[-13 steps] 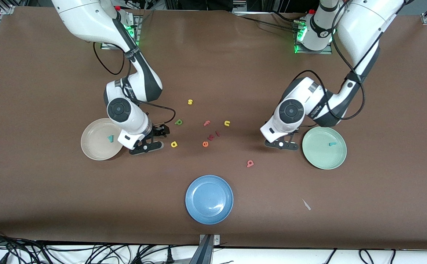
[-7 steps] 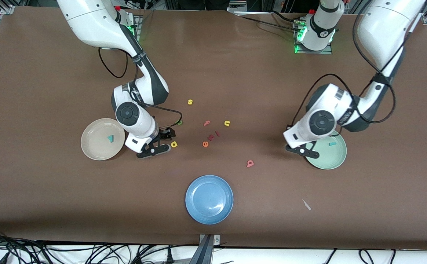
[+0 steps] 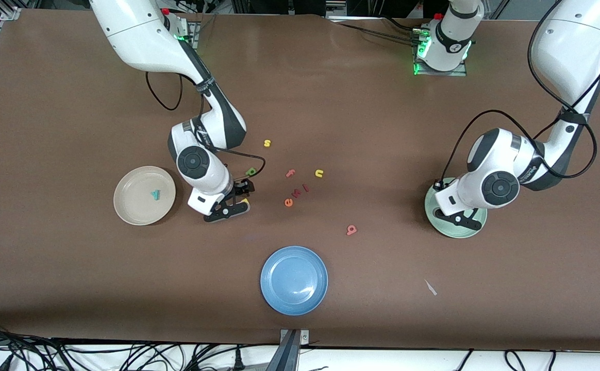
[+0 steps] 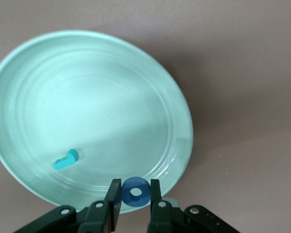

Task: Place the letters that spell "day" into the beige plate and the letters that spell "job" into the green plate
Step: 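Drop the blue o in the green plate while the right gripper reaches yellow d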

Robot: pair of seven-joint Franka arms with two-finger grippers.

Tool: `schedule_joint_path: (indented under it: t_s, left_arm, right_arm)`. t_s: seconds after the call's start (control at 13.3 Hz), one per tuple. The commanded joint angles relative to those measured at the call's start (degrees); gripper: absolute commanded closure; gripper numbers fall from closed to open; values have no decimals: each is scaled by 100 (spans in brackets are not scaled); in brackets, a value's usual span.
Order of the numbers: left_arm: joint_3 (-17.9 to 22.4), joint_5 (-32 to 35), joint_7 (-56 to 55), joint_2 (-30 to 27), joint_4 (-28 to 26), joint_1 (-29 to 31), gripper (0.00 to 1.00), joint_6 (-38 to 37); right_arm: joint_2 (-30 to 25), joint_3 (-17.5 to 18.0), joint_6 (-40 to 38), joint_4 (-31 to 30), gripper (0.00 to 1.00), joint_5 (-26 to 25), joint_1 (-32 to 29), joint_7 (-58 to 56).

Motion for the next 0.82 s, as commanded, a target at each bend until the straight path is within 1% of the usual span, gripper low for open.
schedule_joint_path:
  t_s: [0.0,0.15,0.22,0.3,0.75]
  left_arm:
    - [-60,220,84,154,-35,55,97,41]
    - [1,307,93,224,-53,133,97,84]
    - [-7,543,128,285,-61,212,97,163]
    - [-7,589,128,295,-70,221,97,164]
    - [-16,624,128,427,-79,301,97,278]
  right_arm:
    - [151,-35,73,180,1,-2,94,26]
    - [221,-35,143,224,1,-2,94,17]
    - [265,-35,152,250,1,-2,94,26]
    - [274,-35,152,268,1,-2,94,26]
    - [441,-35,152,496,1,-2,146,26]
